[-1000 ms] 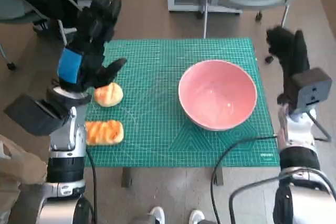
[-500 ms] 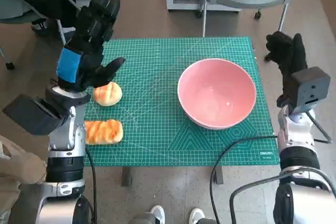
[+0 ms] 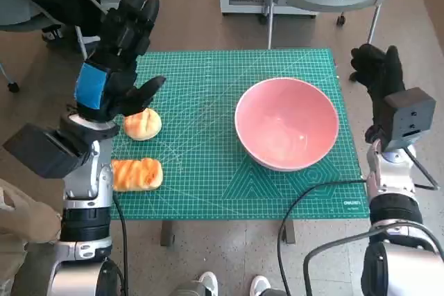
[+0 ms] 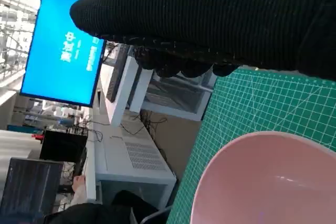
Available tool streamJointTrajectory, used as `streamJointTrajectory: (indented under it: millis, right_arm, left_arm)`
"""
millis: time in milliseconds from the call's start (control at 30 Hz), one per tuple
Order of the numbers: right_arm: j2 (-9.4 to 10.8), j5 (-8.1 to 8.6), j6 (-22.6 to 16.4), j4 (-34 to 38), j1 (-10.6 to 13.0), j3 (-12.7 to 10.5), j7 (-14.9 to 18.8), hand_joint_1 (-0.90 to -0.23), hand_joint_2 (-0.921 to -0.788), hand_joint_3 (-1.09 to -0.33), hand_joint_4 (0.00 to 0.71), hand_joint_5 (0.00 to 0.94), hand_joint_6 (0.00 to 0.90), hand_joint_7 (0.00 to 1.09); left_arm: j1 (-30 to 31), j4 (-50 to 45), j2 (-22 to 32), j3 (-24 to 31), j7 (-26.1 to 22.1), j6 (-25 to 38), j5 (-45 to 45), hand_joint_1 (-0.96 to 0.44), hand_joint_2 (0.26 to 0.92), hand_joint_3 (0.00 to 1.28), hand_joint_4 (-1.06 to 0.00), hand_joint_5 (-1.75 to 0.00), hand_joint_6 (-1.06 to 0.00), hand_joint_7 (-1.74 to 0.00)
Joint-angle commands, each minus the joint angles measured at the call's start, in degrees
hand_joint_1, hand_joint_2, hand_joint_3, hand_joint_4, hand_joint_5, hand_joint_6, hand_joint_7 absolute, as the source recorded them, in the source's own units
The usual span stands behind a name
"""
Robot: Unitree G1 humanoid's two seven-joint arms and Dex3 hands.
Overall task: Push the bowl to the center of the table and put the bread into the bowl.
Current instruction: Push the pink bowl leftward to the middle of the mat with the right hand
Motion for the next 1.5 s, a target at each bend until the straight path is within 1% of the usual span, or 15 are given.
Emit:
streamJointTrajectory:
  millis: [33,267,433,567,800,1133,1233,1400,1500]
  right_arm:
    - [0.3,-0.30,1.3,1.4,1.0,0.1,-0.5,-0.616,-0.921,-0.850,0.159,0.003,0.027,0.31]
    - [0.4,-0.43,1.3,1.6,1.1,0.0,-0.6,-0.621,-0.921,-0.846,0.159,0.002,0.031,0.30]
    - [0.8,-0.75,1.3,2.0,1.7,0.1,-1.0,-0.629,-0.921,-0.838,0.167,0.005,0.035,0.29]
    - [1.2,-1.15,2.4,3.1,2.4,0.1,-1.6,-0.652,-0.921,-0.823,0.174,0.007,0.042,0.28]
    - [1.2,-1.48,3.1,3.4,2.8,0.3,-1.9,-0.641,-0.921,-0.822,0.177,0.006,0.048,0.27]
    - [1.2,-1.49,3.7,3.5,2.9,0.3,-2.0,-0.630,-0.921,-0.825,0.178,0.004,0.055,0.26]
    - [1.3,-1.37,4.6,3.8,3.0,0.2,-1.9,-0.621,-0.921,-0.826,0.178,0.004,0.057,0.26]
    - [1.4,-1.37,4.8,3.7,3.0,0.1,-1.9,-0.615,-0.921,-0.828,0.179,0.003,0.060,0.25]
    - [1.9,-0.94,5.5,4.0,3.5,-0.2,-1.8,-0.612,-0.921,-0.828,0.177,0.002,0.062,0.25]
  left_arm:
    - [1.0,-1.4,0.7,0.3,-0.5,0.8,-0.5,-0.68,0.921,0.30,-0.08,0.00,-0.11,-0.13]
    - [1.3,-2.1,0.8,0.4,-0.6,1.3,-0.7,-0.67,0.921,0.30,-0.07,0.00,-0.10,-0.13]
    - [1.8,-2.7,0.9,0.7,-1.0,1.6,-1.2,-0.67,0.921,0.31,-0.06,0.00,-0.10,-0.13]
    - [2.3,-2.8,0.6,0.8,-1.1,1.5,-1.7,-0.65,0.921,0.31,-0.06,0.00,-0.09,-0.14]
    - [2.6,-3.2,0.6,0.7,-1.0,1.6,-1.8,-0.65,0.921,0.31,-0.06,0.00,-0.08,-0.14]
    - [2.8,-3.5,0.5,0.7,-0.8,1.8,-1.7,-0.65,0.921,0.31,-0.06,0.00,-0.08,-0.15]
    - [3.1,-4.3,0.7,0.8,-0.6,2.3,-1.6,-0.65,0.921,0.31,-0.06,0.00,-0.08,-0.16]
    - [3.3,-4.6,0.7,0.9,-0.5,2.5,-1.6,-0.65,0.921,0.31,-0.06,0.00,-0.08,-0.16]
    - [3.7,-5.3,0.9,1.1,-0.2,3.1,-1.6,-0.64,0.921,0.31,-0.06,0.00,-0.07,-0.16]
